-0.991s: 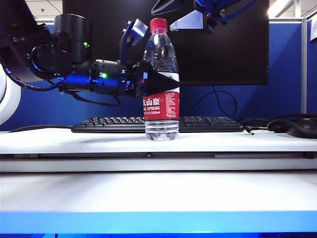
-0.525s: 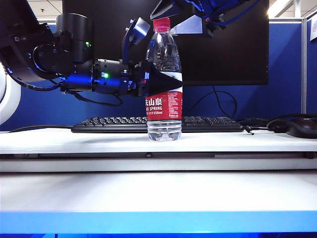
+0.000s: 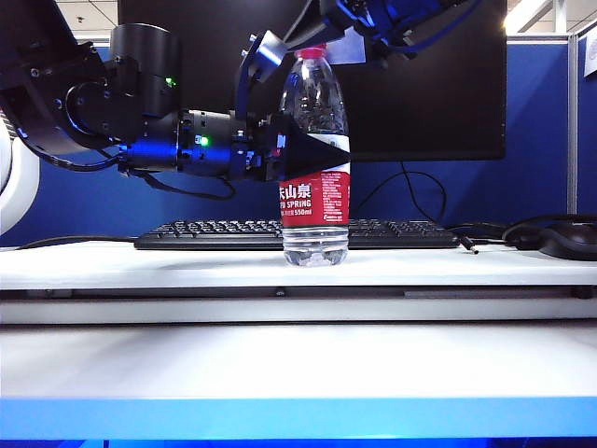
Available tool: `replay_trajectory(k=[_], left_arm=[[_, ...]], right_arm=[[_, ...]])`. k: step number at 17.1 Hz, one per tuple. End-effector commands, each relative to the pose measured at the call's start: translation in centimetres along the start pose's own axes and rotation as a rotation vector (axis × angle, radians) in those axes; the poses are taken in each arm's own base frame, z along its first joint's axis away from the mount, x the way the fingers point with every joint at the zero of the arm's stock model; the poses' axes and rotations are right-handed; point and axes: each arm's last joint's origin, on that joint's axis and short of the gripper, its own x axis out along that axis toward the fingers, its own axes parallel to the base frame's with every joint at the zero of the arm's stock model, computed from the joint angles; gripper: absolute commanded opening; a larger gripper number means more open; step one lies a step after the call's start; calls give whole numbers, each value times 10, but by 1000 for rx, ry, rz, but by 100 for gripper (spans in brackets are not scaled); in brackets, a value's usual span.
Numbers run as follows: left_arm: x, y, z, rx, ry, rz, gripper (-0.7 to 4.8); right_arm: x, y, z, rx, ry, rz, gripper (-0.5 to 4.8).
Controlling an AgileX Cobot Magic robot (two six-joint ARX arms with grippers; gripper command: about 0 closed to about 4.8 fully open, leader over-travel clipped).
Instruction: Unscrew the cap from the plastic bottle on the table.
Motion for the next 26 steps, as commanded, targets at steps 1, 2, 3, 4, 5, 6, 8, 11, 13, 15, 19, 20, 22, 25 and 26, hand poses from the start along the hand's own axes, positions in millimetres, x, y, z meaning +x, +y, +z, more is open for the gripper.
replay_trajectory(k=[1,2,3,4,5,6,8,11,13,15,19,20,22,25,26], left_arm=[[0,-1,0,-4,3,-9,241],[0,-1,0,-4,3,-9,241],[0,-1,0,-4,3,-9,241],[0,-1,0,-4,3,-10,241],[0,-1,0,-4,3,-10,241],[0,-1,0,-4,2,-11,241],[0,-1,0,-4,1,-17,241],[0,-1,0,-4,2,-18,241],[0,-1,0,-4,2,-18,241],[0,-1,0,-4,1,-18,241],[0,-2,0,-8,-1,-35,241],[0,-2,0,-8,-1,-35,241],[0,-2,0,-8,-1,-36,241],[0,-2,0,-8,-1,-36,241],[0,-2,0,-8,-1,-36,241]], right_arm=[[0,2,2,-14,-14,-6,108],[0,2,2,-18,-13,-6,98],[0,2,2,-34,-10,-7,66],[0,1,2,-36,-8,-9,43],[0,0,1,-35,-4,-5,43],[-1,0,1,-37,0,-6,43],[-4,-7,0,-48,14,17,44],[-8,-15,0,-59,15,72,44],[-14,-23,1,-64,13,135,44],[-18,-29,2,-84,8,204,44],[-19,-28,5,-154,-38,354,44],[-18,-28,5,-163,-50,401,44],[-13,-30,3,-161,-75,485,44],[-5,-33,-1,-160,-98,543,44],[-4,-34,-1,-161,-104,565,44]])
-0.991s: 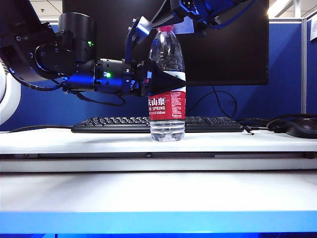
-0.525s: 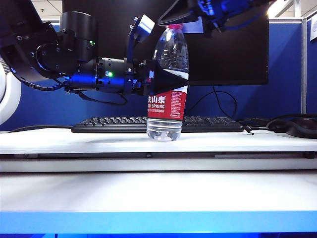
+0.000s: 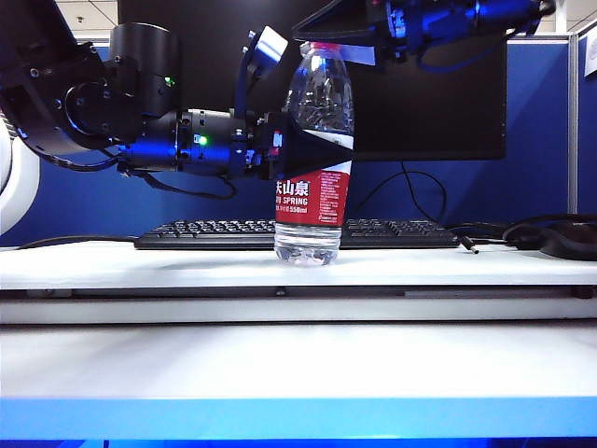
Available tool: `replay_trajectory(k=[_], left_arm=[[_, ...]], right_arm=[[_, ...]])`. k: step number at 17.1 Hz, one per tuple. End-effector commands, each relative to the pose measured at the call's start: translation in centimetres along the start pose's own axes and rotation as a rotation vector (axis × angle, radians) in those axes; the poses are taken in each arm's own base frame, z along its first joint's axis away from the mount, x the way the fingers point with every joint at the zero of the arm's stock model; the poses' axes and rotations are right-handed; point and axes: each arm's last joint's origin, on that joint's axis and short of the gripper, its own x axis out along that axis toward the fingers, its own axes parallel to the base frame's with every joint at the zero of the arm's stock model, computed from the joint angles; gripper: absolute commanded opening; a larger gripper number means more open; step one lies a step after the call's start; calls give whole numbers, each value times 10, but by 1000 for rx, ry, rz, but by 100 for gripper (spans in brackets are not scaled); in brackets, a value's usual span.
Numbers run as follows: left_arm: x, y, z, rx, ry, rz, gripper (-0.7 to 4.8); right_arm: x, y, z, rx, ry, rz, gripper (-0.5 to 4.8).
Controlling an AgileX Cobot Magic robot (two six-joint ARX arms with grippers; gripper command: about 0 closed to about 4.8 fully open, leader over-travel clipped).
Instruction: Unscrew the cap from the plastic bottle on the table.
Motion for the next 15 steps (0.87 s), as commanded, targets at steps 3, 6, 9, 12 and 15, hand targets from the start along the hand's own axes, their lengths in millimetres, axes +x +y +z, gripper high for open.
replay_trajectory(k=[3,6,9,12,15], left_arm=[[0,0,0,-19,9,5,241],[0,0,0,-18,9,7,241],[0,0,0,-18,9,9,241],[0,0,0,-19,11,16,241],[0,0,0,-18,10,17,241]], right_arm=[[5,4,9,-22,-46,147,122],[2,2,10,-2,-48,114,260],[0,-1,11,34,-54,12,405],[-6,0,15,57,-36,-103,418],[-15,6,24,63,-11,-265,432]])
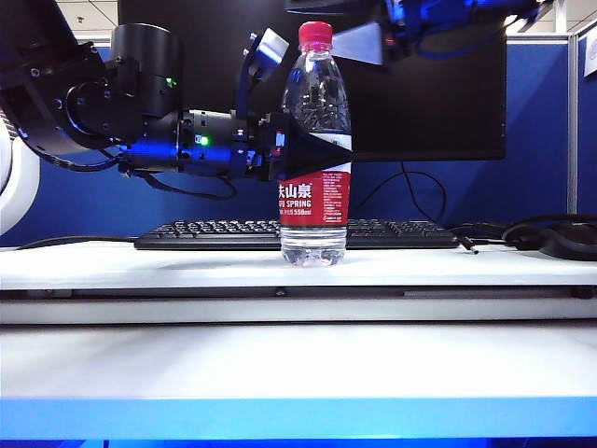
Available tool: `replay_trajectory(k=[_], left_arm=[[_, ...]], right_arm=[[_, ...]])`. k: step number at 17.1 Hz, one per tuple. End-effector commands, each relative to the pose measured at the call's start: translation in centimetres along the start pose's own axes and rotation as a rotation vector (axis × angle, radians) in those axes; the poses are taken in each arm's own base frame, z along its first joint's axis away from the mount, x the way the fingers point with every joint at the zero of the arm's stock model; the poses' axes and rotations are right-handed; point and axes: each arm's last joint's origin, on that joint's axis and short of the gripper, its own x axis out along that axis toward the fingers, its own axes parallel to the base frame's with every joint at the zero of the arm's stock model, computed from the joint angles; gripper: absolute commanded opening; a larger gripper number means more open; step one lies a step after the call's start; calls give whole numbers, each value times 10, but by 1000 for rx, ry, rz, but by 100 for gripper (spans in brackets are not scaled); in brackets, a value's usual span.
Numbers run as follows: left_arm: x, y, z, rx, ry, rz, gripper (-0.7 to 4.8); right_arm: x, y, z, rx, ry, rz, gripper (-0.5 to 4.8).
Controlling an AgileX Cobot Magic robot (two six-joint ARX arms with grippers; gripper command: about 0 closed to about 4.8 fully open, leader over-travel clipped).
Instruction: Unscrew the cap from the plastic bottle on the table.
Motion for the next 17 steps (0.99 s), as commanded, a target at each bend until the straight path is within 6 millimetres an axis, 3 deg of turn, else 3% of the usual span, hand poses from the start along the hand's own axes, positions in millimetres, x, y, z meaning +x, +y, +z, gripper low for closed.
replay_trajectory(k=[1,6,11,15,17], left_arm=[[0,0,0,-3,4,3,241],[0,1,0,2,11,47,241],[0,2,0,1,15,64,241],[0,2,0,1,15,64,241],[0,2,0,2,14,64,241]], right_arm=[[-10,7,13,-8,8,-144,432],[-14,34,21,3,64,-330,432],[7,63,15,-43,101,-392,430],[14,70,12,-51,112,-417,315],[15,68,9,-46,125,-428,301]])
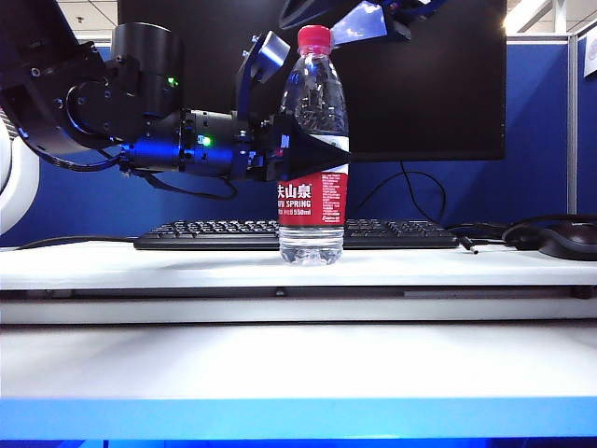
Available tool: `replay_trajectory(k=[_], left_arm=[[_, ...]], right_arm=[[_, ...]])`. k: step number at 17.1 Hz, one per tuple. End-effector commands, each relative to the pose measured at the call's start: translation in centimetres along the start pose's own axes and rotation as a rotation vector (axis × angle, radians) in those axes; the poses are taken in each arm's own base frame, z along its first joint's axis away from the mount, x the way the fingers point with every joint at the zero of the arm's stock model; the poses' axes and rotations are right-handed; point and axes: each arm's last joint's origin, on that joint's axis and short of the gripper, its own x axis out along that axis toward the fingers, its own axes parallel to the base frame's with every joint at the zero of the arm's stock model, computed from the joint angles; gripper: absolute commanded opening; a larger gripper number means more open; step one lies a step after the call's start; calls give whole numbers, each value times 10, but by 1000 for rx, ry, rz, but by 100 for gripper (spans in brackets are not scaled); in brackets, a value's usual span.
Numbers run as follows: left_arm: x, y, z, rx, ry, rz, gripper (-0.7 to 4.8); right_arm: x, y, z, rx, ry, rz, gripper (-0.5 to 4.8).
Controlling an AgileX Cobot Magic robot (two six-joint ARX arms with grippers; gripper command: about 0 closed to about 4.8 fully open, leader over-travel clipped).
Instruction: Unscrew the cap from the plastic bottle on the table.
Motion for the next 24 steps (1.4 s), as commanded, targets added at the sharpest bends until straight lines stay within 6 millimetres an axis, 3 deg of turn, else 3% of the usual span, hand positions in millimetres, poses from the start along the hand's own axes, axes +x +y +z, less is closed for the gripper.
replay_trajectory(k=[1,3,4,10,17,20,24], left_arm=[[0,0,0,1,5,6,241],[0,0,0,0,5,6,241],[0,0,0,0,5,5,241],[0,0,0,-1,6,5,241],[0,0,0,-1,6,5,241],[0,0,0,-1,5,2,241],[0,0,0,-2,6,2,241]], right_arm=[[1,0,0,-2,4,-14,301],[2,-1,-1,-2,7,-13,292],[4,-1,-2,-2,7,-13,260],[5,-1,0,12,-22,-6,259],[5,-1,2,9,-37,3,137],[5,0,2,9,-36,9,105],[5,0,1,-16,-34,56,102]])
